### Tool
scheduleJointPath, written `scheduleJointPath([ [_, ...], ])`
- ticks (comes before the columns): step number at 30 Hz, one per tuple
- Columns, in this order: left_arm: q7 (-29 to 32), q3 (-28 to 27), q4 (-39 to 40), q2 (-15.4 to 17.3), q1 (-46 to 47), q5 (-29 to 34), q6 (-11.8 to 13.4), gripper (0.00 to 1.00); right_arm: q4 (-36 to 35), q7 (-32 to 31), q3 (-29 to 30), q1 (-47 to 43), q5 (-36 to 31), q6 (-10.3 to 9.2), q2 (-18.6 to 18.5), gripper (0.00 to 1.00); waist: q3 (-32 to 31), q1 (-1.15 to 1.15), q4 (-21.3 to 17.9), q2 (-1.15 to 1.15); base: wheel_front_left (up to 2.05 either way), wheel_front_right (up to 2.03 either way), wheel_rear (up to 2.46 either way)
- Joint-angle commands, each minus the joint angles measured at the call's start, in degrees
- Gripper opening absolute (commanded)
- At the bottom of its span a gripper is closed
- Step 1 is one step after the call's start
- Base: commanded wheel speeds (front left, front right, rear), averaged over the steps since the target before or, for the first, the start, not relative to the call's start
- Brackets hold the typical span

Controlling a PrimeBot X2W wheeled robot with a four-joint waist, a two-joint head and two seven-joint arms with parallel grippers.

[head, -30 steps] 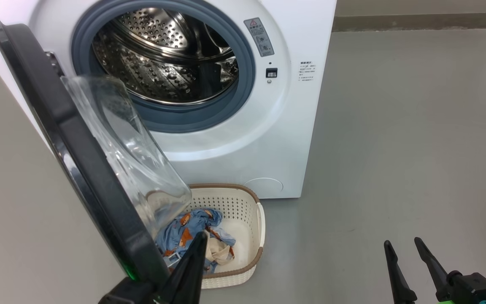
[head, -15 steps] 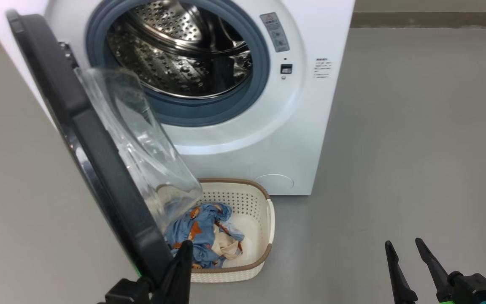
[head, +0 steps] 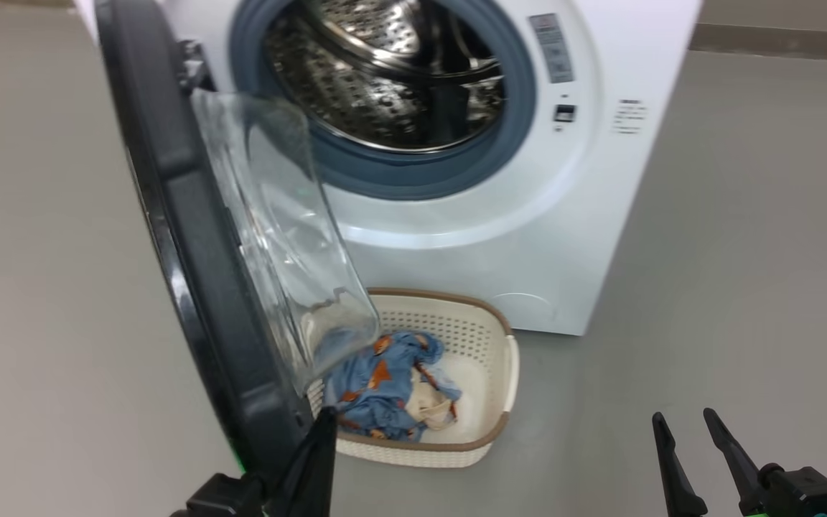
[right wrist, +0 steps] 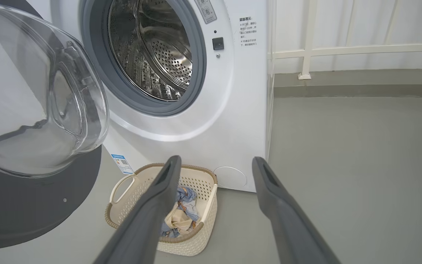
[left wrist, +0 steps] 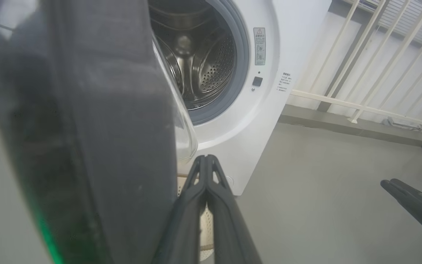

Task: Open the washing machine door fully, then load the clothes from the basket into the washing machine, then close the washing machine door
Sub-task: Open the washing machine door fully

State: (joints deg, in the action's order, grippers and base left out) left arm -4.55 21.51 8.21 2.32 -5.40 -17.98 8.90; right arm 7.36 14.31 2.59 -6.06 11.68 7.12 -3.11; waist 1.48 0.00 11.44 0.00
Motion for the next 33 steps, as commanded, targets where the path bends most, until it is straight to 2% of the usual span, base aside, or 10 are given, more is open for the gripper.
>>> scheduleJointPath([
  [1,-0.7,-3.7,1.4,0.6,3.3,0.0,1.5,0.0,-1.1,0.7,-1.6,1.4,0.7,0.36,-0.2,1.0,0.7,0.0,2.7,0.0,0.0,0.0,0.0],
  [9,-2.7,-8.9,-0.5,0.9,4.7,-2.0,3.7,0.0,-0.8,0.7,-2.3,2.5,0.5,0.36,-0.4,1.0,2.4,0.0,8.2,0.0,0.0,0.0,0.0],
  [16,-6.6,-15.4,-6.9,1.8,8.4,-4.4,5.0,0.0,-0.6,0.7,-3.3,3.4,0.3,0.36,-1.0,1.0,3.9,0.0,10.2,0.0,0.0,0.0,0.0],
  [27,-10.3,-26.3,-22.7,3.4,17.9,-7.3,4.7,0.0,0.3,0.7,-4.4,3.3,0.7,0.36,-1.7,1.0,4.7,0.0,9.7,0.0,0.0,0.0,0.0],
  [33,-10.4,-33.6,-26.2,4.3,21.4,-4.0,3.1,0.0,0.6,0.7,-4.3,3.2,1.0,0.36,-1.5,1.0,4.6,0.0,8.4,0.0,0.0,0.0,0.0],
])
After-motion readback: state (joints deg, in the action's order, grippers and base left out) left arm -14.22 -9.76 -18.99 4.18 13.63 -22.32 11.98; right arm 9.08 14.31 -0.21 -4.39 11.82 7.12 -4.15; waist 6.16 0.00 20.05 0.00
